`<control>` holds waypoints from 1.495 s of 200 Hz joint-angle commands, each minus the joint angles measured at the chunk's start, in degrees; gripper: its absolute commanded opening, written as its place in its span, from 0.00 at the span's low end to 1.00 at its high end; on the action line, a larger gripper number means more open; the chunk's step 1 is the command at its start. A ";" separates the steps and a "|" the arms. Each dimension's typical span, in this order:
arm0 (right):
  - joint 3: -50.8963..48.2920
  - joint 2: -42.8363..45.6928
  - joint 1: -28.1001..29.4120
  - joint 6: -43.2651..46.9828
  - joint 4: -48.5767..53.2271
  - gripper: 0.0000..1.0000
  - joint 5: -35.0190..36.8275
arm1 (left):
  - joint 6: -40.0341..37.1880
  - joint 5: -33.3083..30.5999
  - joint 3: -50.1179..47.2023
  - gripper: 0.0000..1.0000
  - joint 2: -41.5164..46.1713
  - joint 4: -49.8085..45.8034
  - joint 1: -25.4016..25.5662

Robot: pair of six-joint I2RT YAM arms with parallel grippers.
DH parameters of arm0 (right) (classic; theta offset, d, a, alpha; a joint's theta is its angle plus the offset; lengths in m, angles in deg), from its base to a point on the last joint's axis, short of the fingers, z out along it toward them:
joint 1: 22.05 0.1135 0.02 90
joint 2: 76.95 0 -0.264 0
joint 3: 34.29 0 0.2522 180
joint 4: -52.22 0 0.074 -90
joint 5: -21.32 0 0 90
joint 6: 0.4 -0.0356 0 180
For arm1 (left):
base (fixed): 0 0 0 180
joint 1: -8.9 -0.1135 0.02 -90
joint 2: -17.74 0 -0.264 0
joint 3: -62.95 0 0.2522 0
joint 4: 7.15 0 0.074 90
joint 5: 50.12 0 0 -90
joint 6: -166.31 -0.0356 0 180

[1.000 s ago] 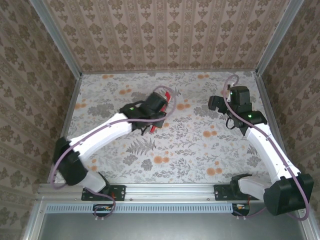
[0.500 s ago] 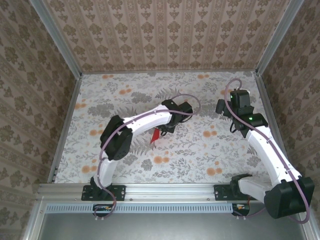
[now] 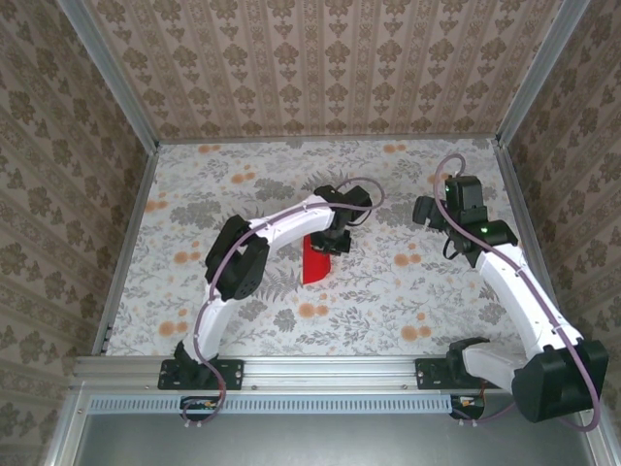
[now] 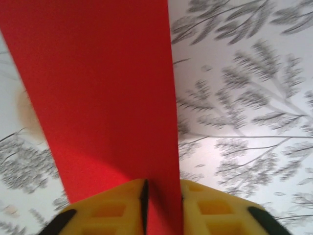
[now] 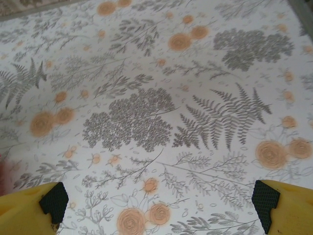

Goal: Fold a paper plane with a square sheet of paper (fold left side to right side)
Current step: Turn over the paper at the center of the table, then third fold the triangle at the center of the table.

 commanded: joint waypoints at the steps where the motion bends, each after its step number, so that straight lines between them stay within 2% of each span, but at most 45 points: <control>1: 0.86 -1.98 -0.31 0.65 -0.54 1.00 -7.49 | -2.77 9.53 -0.36 0.32 2.32 6.15 -1.55; 24: 0.56 -3.36 -0.23 0.98 -1.91 0.99 -14.53 | -4.22 14.43 -5.61 0.44 7.81 13.47 -3.09; 42: -0.07 -4.57 -0.08 0.55 -4.06 0.91 -21.17 | -4.93 17.00 -11.42 0.53 13.87 19.94 -4.79; 75: -0.33 -9.16 2.46 -2.53 -8.17 0.74 -30.36 | -5.45 20.46 -21.52 0.54 22.86 26.17 -10.35; 92: -0.25 -12.69 5.48 -5.17 -11.77 0.70 -33.16 | -5.26 22.24 -26.87 0.53 26.14 28.83 -13.42; 131: 5.11 -26.13 13.97 -7.75 -16.88 0.68 -34.18 | -1.38 28.21 -38.60 0.52 29.09 37.17 -19.67; 185: 16.04 -41.66 18.05 -8.73 -18.84 0.58 -34.71 | 1.22 32.91 -43.25 0.51 25.94 42.34 -21.03; 233: 18.68 -48.17 18.05 -8.50 -16.47 0.54 -34.64 | 1.92 33.68 -43.45 0.51 22.85 42.51 -21.08; 299: 17.82 -51.01 18.05 -5.36 -12.28 0.47 -30.67 | 2.54 35.26 -42.78 0.51 20.72 41.76 -20.34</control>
